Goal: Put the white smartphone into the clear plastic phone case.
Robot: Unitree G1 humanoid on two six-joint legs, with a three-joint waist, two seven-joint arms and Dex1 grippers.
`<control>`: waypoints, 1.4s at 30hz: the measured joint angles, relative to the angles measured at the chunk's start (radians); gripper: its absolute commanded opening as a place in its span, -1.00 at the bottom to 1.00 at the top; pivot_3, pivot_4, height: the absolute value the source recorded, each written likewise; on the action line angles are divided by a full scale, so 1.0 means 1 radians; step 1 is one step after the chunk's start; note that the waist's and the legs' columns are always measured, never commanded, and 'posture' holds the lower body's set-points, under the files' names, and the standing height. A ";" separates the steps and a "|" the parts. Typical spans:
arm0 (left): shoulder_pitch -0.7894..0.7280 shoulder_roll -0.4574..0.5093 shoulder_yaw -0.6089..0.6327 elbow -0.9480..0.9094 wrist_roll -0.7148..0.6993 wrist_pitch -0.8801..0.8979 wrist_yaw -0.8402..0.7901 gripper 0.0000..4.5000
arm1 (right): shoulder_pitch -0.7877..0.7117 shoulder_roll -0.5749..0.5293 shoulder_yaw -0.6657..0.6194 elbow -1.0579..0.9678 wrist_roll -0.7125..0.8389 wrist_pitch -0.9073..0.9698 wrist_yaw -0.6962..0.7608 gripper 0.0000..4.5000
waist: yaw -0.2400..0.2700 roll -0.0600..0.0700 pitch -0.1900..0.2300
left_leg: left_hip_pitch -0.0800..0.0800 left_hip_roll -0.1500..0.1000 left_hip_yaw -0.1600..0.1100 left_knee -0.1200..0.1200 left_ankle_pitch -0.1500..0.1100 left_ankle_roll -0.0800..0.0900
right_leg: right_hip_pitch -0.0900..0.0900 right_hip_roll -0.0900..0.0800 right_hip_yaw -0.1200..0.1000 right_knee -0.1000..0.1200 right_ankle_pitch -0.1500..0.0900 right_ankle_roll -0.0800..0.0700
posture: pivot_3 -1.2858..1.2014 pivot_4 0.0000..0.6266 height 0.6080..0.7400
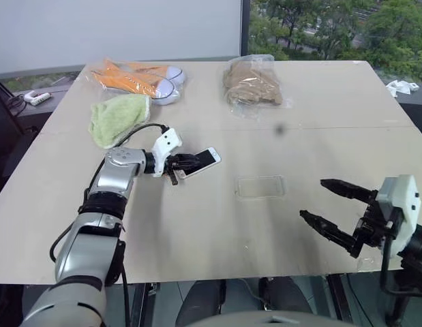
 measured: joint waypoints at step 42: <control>-0.013 -0.013 -0.026 0.066 0.032 -0.043 0.020 0.27 | -0.011 -0.033 0.035 0.012 0.017 -0.027 -0.025 1.00 | 0.001 0.003 -0.011 | 0.002 0.000 -0.002 0.000 0.000 0.000 | 0.002 0.000 -0.001 0.001 0.000 0.000 | 0.03 -0.52 1.00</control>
